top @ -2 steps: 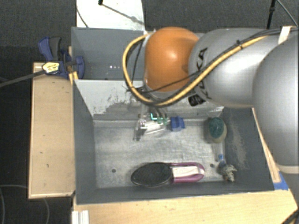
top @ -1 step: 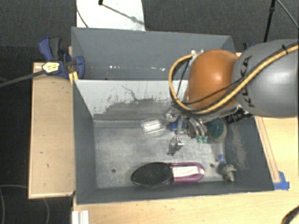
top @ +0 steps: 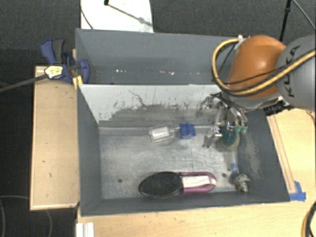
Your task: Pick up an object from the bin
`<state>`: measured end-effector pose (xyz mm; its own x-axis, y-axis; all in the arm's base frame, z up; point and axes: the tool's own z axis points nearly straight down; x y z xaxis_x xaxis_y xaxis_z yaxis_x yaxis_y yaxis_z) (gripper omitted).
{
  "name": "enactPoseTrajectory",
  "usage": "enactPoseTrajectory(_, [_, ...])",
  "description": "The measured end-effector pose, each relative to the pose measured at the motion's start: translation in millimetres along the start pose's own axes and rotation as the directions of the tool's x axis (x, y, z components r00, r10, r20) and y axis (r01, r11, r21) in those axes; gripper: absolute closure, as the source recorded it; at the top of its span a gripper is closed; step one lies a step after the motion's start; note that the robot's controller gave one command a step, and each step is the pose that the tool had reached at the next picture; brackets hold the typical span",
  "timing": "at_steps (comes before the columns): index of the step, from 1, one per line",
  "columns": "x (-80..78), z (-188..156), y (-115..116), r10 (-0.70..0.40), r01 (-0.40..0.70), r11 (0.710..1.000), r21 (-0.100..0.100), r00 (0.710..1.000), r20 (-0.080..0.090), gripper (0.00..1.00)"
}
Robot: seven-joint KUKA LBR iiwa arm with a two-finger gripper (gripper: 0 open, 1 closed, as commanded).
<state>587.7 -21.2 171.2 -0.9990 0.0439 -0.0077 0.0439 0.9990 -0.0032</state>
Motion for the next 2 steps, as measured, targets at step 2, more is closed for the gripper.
enactPoseTrajectory(2, [11.4,98,26,0.649,-0.649,0.760,-0.002,0.760,-0.003,0.00])
